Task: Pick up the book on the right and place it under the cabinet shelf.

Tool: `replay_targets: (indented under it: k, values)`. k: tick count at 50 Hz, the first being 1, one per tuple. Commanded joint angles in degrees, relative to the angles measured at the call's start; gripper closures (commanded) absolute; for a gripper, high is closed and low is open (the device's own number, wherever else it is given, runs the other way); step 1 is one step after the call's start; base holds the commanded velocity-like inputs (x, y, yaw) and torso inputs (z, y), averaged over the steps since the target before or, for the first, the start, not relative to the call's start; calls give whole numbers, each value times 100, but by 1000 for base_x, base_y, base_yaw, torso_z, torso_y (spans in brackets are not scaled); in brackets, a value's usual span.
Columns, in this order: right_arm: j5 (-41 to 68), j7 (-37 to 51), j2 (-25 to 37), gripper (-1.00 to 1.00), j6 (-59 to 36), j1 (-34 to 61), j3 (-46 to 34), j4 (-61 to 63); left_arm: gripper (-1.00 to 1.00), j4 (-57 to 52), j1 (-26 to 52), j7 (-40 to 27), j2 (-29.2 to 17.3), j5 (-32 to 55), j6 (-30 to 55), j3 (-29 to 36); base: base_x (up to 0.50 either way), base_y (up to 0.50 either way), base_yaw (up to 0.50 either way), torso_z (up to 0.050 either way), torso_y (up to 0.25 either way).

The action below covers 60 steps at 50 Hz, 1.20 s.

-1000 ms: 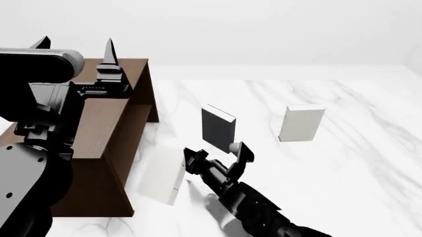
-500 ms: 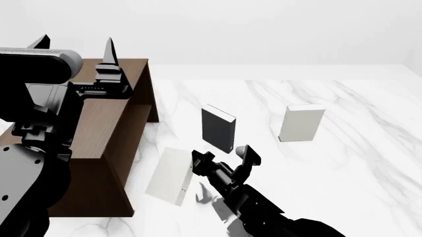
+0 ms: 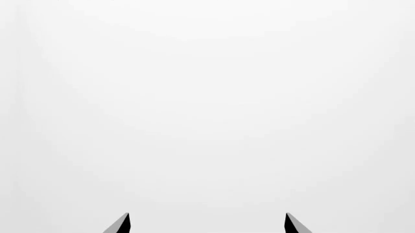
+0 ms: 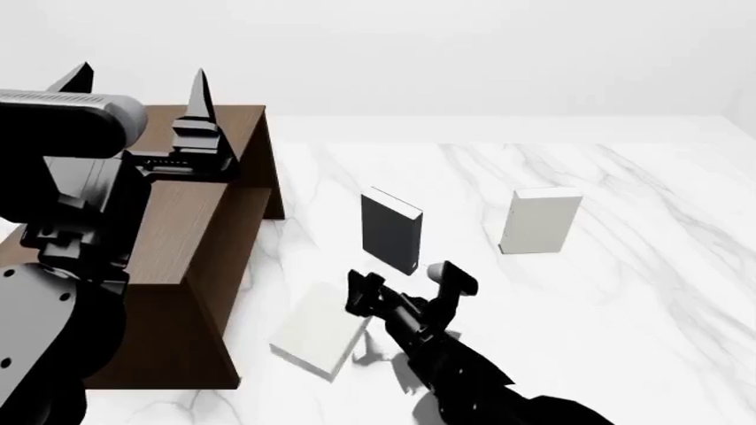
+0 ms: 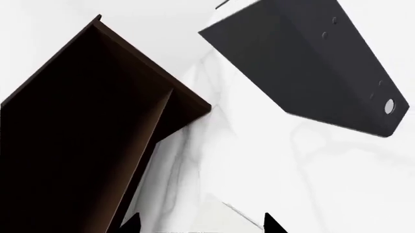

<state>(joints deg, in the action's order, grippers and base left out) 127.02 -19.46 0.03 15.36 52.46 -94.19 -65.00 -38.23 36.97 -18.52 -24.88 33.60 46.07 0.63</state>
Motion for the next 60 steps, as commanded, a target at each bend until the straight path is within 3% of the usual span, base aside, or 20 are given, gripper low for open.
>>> replay_targets:
  k: [1, 18, 22, 27, 38, 48, 53, 60]
  values:
    - [-658, 290, -3, -100, 256, -66, 19, 5, -100, -69, -31, 18, -19, 70, -36, -26, 0, 0, 0, 0, 0]
    - [-2674, 1018, 12, -100, 980, 47, -96, 424, -100, -135, -96, 13, -50, 166, -96, -122, 0, 0, 0, 0, 0]
    - [-3526, 2322, 1059, -100, 1389, 368, -585, 2666, -100, -106, -107, 2, -33, 141, -129, -99, 0, 0, 0, 0, 0]
    - [-4359, 3395, 1888, -100, 1471, 895, -973, 4530, -100, -93, -66, -28, -21, 147, -107, -75, 0, 0, 0, 0, 0]
    - [-5538, 5047, 2995, -100, 905, 2303, -1292, 7163, -100, -107, 34, -109, -7, 170, -23, -15, 0, 0, 0, 0, 0]
    - [-5644, 6210, 4030, -100, -78, 4270, -936, 8746, -100, -169, 269, -165, -9, 320, 146, -23, 0, 0, 0, 0, 0]
    - [-5739, 6911, 4671, -100, -574, 5114, -714, 9003, -100, -232, 440, -213, 13, 458, 268, -55, 0, 0, 0, 0, 0]
    - [-5953, 7249, 5375, -100, -1172, 5664, -730, 9081, -100, -275, 493, -233, 25, 533, 293, -71, 0, 0, 0, 0, 0]
